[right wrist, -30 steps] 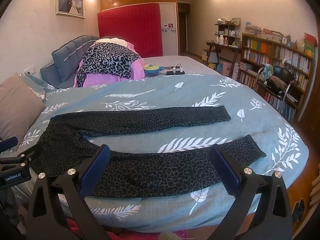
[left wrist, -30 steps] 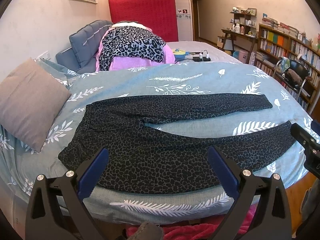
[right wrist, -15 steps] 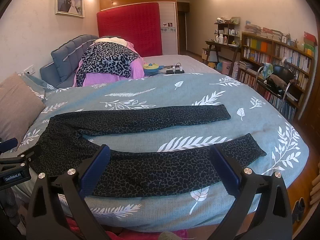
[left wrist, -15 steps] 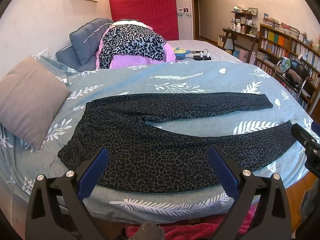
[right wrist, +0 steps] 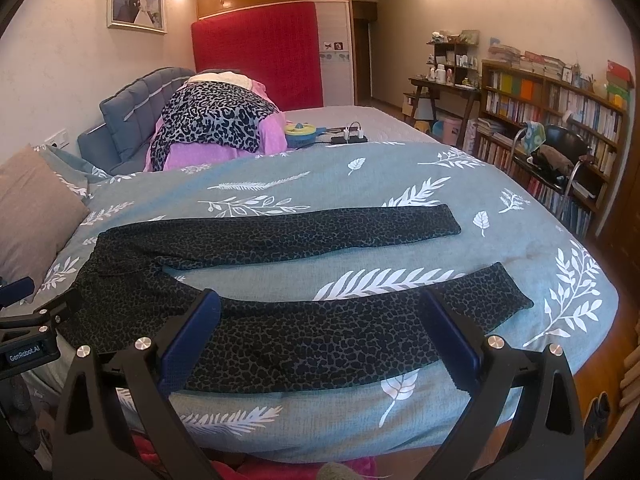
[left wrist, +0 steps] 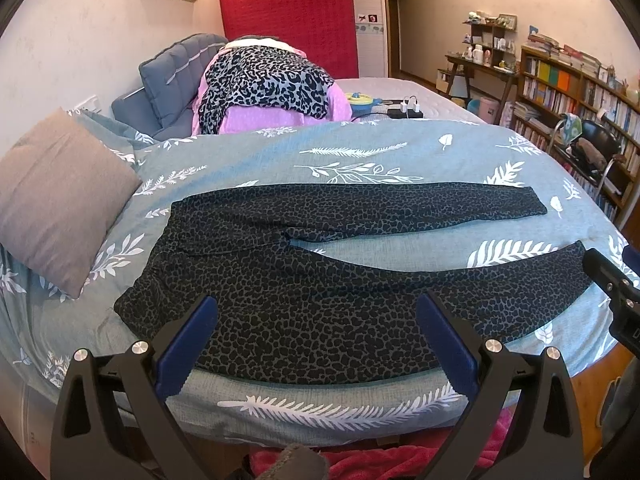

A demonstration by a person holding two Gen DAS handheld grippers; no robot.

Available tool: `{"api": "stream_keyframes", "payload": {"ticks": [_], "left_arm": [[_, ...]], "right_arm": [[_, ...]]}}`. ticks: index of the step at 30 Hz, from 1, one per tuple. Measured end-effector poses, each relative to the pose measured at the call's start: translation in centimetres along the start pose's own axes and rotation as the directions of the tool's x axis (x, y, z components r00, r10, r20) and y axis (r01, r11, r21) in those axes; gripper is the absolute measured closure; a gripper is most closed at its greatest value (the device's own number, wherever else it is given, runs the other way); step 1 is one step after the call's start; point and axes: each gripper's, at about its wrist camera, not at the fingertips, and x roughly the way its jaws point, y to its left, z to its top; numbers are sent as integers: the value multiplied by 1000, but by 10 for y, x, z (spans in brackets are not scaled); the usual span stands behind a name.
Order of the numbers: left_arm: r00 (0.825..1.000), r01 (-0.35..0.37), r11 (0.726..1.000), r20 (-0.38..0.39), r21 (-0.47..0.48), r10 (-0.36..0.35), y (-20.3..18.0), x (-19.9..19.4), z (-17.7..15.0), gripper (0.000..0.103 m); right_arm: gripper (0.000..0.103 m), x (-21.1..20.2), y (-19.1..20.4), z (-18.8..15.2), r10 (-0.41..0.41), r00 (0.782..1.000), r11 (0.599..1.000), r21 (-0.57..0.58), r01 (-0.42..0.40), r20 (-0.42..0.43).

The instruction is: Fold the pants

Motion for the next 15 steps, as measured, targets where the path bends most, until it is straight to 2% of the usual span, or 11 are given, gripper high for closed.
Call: {"api": "stream_keyframes", "payload": {"ticks": [15], "left_arm": [[1000,-12,1000,-17,-6,12,4,7,1,5]], "right_arm": [[3,13,-1,0,8,999,1000,11,-7,-36]]}}
